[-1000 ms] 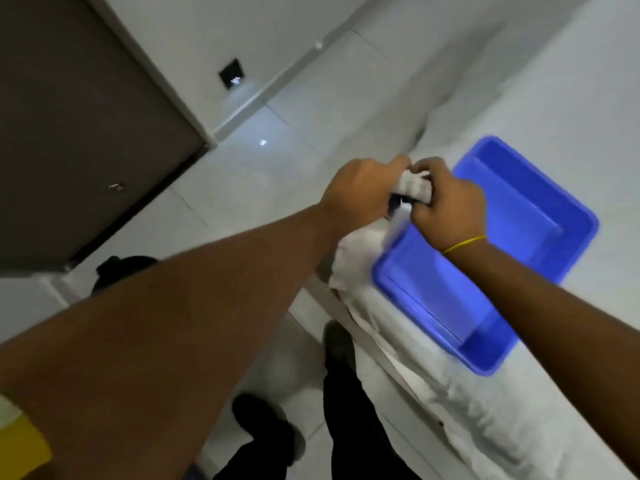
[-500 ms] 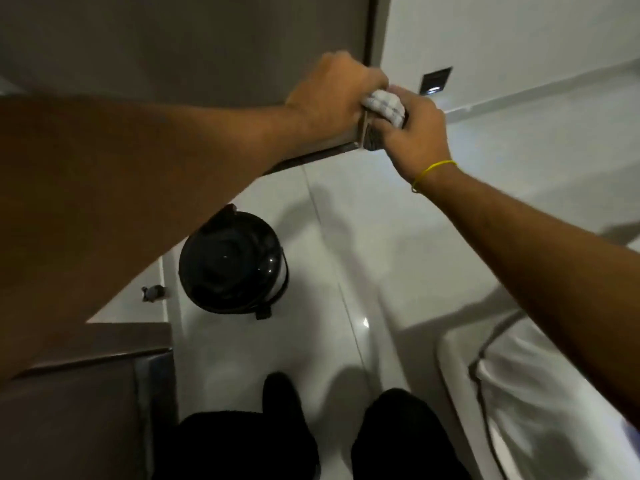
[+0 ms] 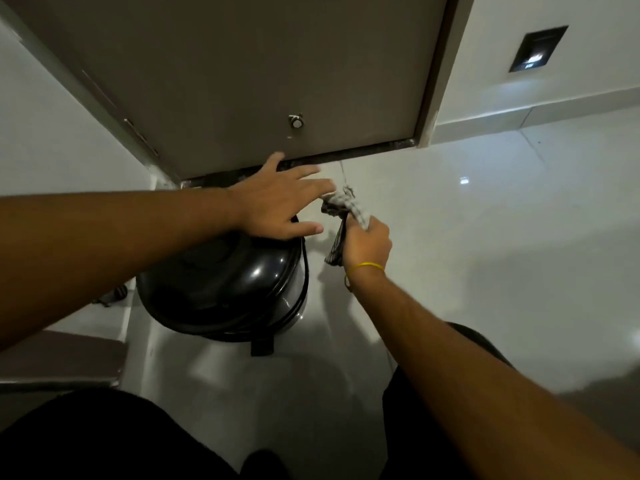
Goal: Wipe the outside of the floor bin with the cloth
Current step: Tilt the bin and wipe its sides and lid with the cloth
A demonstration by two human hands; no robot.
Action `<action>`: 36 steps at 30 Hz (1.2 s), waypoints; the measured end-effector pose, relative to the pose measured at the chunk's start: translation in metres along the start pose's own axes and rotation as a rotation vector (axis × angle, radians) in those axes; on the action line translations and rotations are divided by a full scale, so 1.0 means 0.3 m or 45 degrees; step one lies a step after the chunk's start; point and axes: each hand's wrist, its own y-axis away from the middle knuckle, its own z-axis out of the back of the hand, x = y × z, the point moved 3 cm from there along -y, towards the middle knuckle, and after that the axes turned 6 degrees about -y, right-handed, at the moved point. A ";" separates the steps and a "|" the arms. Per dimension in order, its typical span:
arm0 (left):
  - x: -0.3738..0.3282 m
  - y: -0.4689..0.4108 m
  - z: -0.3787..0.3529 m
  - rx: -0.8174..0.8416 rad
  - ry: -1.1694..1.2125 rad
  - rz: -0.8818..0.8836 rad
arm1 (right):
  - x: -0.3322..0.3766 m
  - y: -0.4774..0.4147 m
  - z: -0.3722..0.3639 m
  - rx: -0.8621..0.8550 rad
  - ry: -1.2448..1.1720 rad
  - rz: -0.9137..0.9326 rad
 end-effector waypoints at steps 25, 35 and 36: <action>0.055 0.165 -0.026 -0.289 0.349 -0.181 | 0.005 0.063 -0.100 0.352 -0.059 0.070; 0.222 0.313 -0.094 -0.718 0.505 0.178 | -0.056 0.114 -0.218 0.987 -0.057 0.278; 0.235 0.324 -0.103 -0.742 0.525 0.216 | -0.065 0.112 -0.234 0.996 -0.046 0.272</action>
